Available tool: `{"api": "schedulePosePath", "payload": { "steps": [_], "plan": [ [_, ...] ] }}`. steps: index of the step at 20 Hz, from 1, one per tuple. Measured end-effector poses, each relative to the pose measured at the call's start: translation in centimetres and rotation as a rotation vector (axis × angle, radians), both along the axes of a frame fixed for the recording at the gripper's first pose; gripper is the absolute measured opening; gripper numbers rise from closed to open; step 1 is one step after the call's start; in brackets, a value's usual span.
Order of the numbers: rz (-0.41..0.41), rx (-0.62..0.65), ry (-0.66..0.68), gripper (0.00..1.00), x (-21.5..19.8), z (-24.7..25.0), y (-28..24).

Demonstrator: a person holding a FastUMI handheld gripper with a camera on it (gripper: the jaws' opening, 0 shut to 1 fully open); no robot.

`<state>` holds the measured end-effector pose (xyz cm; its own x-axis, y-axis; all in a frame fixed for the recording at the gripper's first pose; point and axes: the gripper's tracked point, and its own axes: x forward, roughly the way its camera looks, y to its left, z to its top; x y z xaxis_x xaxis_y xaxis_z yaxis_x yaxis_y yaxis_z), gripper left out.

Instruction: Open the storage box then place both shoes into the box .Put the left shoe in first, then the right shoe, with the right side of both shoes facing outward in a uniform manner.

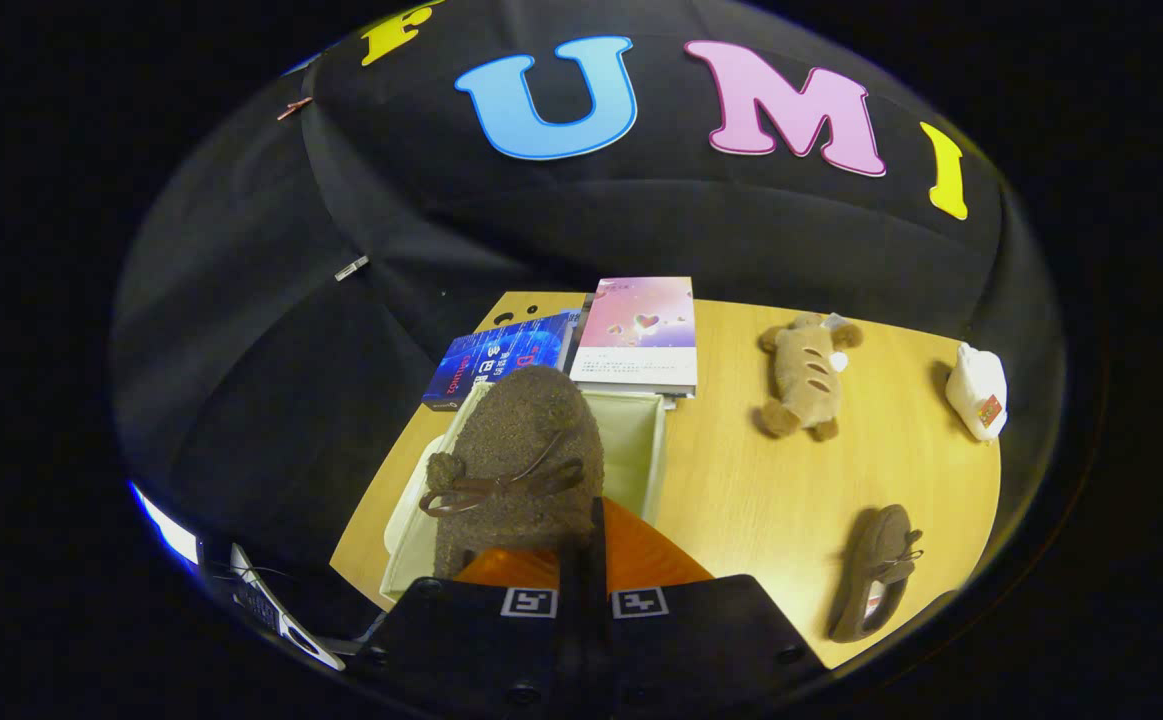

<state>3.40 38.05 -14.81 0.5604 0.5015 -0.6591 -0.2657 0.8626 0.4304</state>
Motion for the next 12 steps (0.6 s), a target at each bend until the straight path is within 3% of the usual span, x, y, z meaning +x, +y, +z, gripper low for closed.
{"api": "schedulePosePath", "payload": {
  "steps": [9, 12],
  "plan": [
    [-0.067, -0.097, 0.19, 0.05, 0.6, -8.0, 7.6],
    [-0.048, -0.131, 0.27, 0.05, 0.5, -10.4, 9.5]
  ]
}}
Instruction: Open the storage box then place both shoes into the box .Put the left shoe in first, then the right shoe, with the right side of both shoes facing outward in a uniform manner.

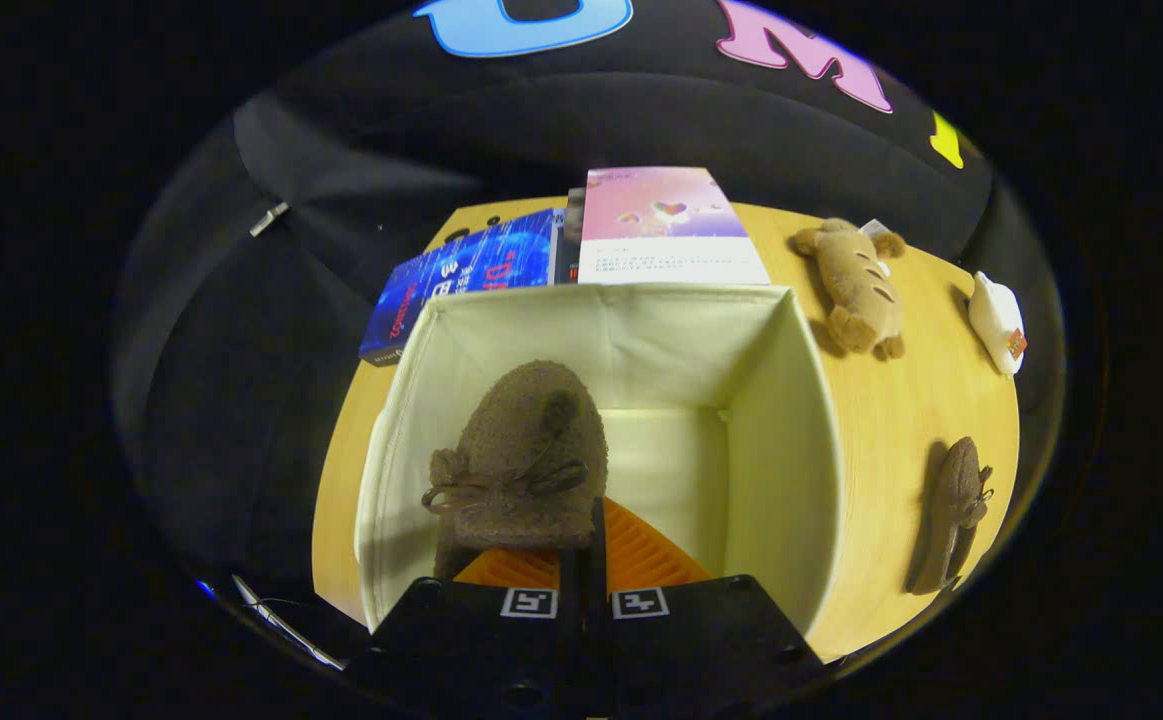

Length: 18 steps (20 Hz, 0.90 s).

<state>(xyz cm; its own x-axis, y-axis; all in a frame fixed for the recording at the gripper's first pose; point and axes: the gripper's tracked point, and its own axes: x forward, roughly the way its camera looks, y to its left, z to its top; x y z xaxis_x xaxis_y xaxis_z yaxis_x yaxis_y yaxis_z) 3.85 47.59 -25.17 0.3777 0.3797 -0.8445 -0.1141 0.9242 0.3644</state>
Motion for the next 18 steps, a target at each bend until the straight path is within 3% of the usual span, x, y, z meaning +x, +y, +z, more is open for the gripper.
{"api": "schedulePosePath", "payload": {
  "steps": [7, 13, 17, 18],
  "plan": [
    [0.049, -0.066, 0.091, 0.05, -0.8, -3.2, 1.8],
    [0.119, -0.049, 0.128, 0.07, -2.4, -4.7, 2.7],
    [0.143, 0.0, 0.138, 0.23, -2.9, -4.7, 3.4],
    [0.142, 0.02, 0.135, 0.33, -3.0, -4.6, 3.7]
  ]
}}
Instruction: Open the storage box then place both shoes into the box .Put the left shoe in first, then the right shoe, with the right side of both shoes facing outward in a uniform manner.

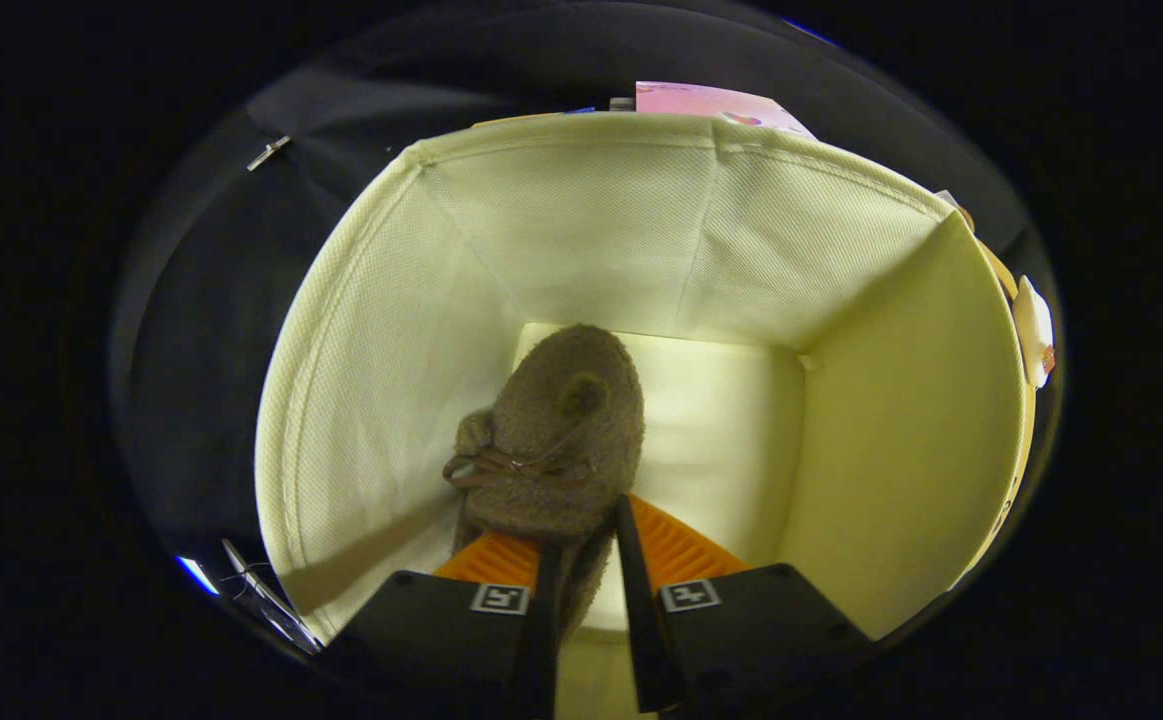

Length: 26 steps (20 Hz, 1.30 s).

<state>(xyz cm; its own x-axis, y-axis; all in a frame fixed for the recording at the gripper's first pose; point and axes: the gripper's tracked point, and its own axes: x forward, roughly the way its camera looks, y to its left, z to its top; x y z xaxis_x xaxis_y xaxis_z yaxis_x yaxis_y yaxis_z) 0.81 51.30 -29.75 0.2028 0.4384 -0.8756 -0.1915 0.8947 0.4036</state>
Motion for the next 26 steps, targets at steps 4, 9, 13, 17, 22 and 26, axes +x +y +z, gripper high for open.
{"api": "schedulePosePath", "payload": {
  "steps": [4, 9, 13, 17, 22, 26],
  "plan": [
    [0.02, 0.026, -0.05, 0.82, 0.0, 0.7, -0.5],
    [0.039, 0.091, -0.145, 0.98, 0.3, 3.6, -1.6],
    [0.046, 0.154, -0.256, 0.99, 0.5, 7.2, -3.3],
    [0.07, 0.202, -0.389, 0.99, 1.1, 11.1, -6.5],
    [0.083, 0.24, -0.496, 0.99, -0.2, 13.1, -13.6],
    [0.045, 0.222, -0.54, 0.99, -0.6, 12.5, -22.0]
  ]
}}
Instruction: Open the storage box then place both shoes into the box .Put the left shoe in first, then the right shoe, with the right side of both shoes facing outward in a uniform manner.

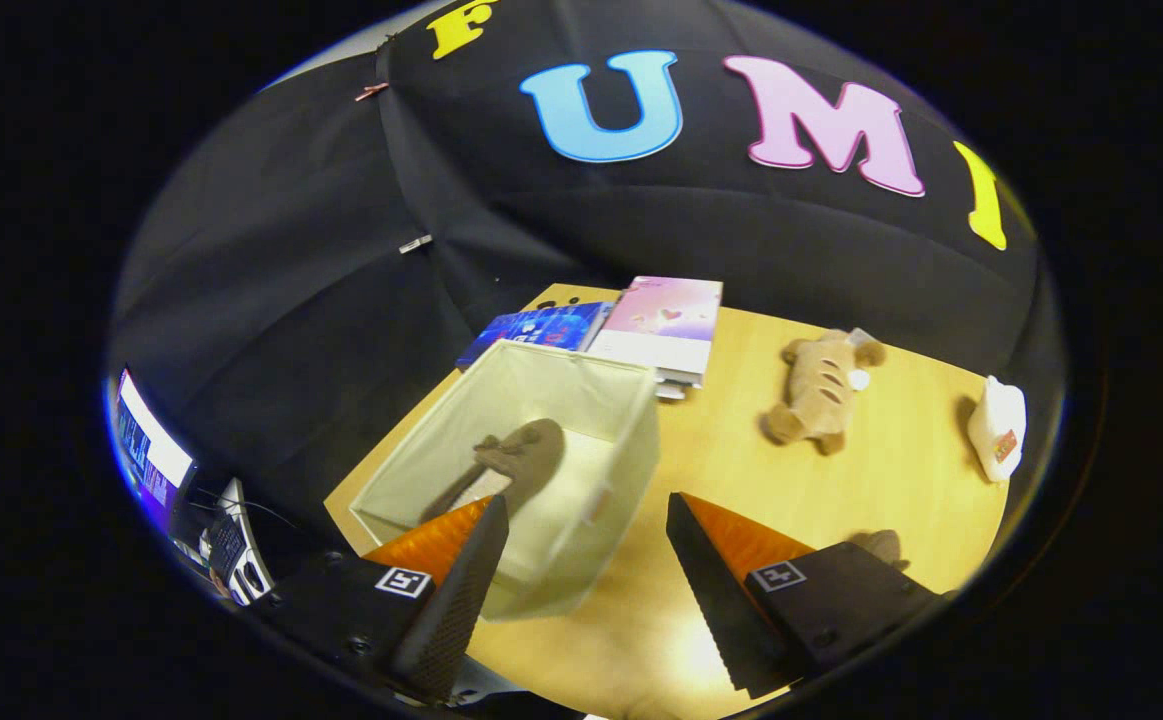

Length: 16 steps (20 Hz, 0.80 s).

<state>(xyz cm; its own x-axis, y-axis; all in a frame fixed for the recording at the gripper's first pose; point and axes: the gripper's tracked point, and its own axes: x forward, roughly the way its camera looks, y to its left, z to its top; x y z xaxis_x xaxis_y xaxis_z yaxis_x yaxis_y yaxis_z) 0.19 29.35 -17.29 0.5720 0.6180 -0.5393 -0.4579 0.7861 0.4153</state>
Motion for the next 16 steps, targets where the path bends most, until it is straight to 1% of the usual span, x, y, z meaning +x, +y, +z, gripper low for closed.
{"api": "schedulePosePath", "payload": {
  "steps": [4, 6, 9, 11, 13, 15, 16],
  "plan": [
    [-0.098, -0.095, 0.021, 0.99, -0.5, -4.2, -10.1],
    [-0.137, -0.146, 0.051, 0.99, -1.8, -7.3, -14.2],
    [-0.171, -0.254, 0.093, 0.99, -3.3, -11.4, -19.9],
    [-0.186, -0.301, 0.119, 0.99, -3.6, -14.4, -22.1],
    [-0.179, -0.352, 0.151, 0.99, -4.2, -17.0, -23.6],
    [-0.177, -0.381, 0.181, 0.97, -4.5, -19.1, -24.5],
    [-0.179, -0.395, 0.194, 0.94, -4.4, -20.1, -24.9]
  ]
}}
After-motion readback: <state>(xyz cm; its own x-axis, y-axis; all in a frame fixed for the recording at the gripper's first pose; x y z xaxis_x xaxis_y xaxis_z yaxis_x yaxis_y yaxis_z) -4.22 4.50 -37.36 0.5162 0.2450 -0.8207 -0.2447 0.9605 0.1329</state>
